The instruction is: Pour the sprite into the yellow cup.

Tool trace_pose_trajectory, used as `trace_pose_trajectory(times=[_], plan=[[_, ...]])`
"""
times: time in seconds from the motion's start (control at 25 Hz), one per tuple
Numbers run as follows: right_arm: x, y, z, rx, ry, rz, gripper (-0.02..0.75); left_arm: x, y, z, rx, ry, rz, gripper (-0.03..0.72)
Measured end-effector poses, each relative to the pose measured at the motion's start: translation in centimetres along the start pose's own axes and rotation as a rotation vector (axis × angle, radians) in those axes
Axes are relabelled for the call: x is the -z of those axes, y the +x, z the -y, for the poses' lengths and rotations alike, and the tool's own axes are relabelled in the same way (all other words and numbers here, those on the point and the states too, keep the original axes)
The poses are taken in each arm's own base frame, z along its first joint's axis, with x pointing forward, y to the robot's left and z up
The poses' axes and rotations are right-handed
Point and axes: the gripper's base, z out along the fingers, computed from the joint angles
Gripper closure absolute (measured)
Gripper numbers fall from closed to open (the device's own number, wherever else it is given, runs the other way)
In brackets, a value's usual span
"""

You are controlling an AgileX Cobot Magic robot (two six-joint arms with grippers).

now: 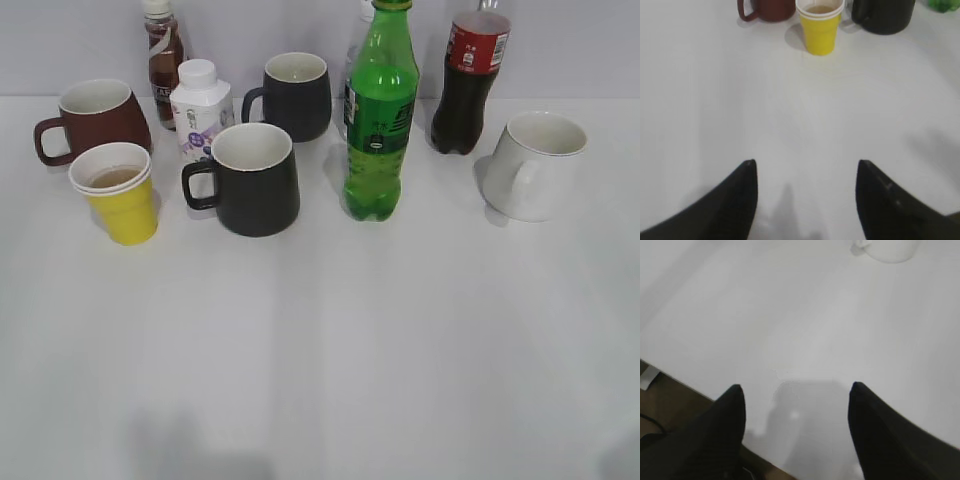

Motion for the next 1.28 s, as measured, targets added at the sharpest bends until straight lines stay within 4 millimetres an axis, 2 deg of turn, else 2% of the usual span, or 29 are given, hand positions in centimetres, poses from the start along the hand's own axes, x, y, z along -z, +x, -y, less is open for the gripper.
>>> trace_pose_trajectory(times=[0.16, 0.68, 0.96, 1.28], plan=[[-0.44, 0.16, -0.02, 0.033, -0.001, 0.03, 0.254, -0.64, 0.04, 0.01, 0.001, 0.0, 0.023, 0.217], [-0.55, 0.05, -0.03, 0.033, -0.001, 0.047, 0.254, -0.66, 0.0, 0.02, 0.002, 0.001, 0.028, 0.236], [-0.54, 0.03, -0.02, 0.025, 0.009, 0.048, 0.255, -0.66, 0.0, 0.02, 0.002, 0.001, 0.028, 0.271], [-0.39, 0.15, 0.46, -0.178, 0.309, 0.04, 0.255, 0.19, 0.53, 0.17, 0.056, -0.104, 0.088, 0.326]])
